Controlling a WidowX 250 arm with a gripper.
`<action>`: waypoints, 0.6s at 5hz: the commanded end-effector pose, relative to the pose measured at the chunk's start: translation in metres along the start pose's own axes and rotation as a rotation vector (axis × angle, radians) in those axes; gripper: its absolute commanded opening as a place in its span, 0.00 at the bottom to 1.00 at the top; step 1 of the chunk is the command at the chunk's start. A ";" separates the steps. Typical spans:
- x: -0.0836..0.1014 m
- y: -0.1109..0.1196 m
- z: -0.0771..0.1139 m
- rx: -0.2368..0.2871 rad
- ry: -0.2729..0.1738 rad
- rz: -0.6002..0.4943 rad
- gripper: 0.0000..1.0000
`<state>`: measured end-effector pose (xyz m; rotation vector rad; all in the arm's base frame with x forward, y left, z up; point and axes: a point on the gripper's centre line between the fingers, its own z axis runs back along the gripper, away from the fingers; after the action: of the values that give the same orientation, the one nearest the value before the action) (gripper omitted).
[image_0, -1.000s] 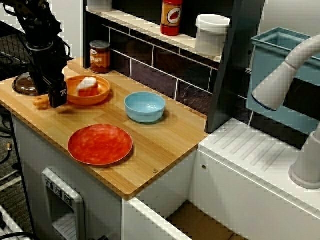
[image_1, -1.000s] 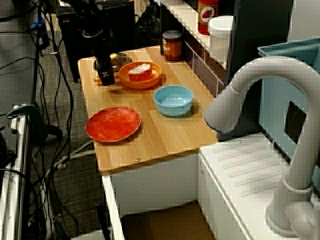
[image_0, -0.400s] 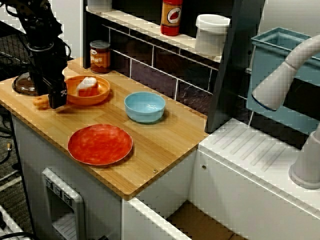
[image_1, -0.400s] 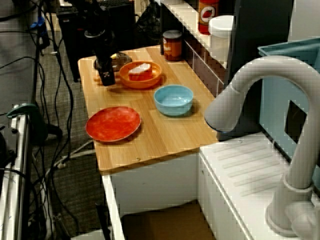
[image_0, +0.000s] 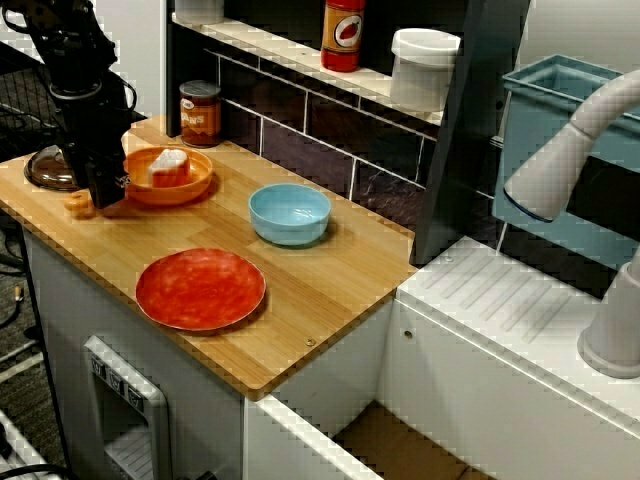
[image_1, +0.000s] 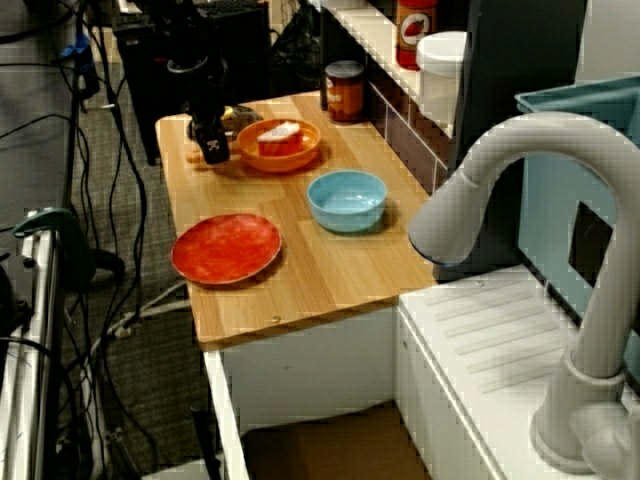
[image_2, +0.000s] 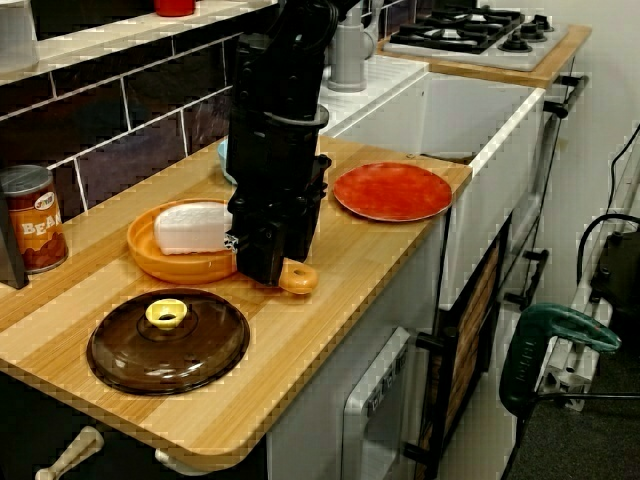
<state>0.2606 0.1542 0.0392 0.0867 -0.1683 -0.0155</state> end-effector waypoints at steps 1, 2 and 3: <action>0.003 0.010 0.016 0.027 -0.034 0.004 0.00; 0.002 0.012 0.018 0.026 -0.039 0.006 0.00; 0.003 0.012 0.019 0.023 -0.040 0.008 0.00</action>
<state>0.2581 0.1555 0.0394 0.0764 -0.1604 -0.0011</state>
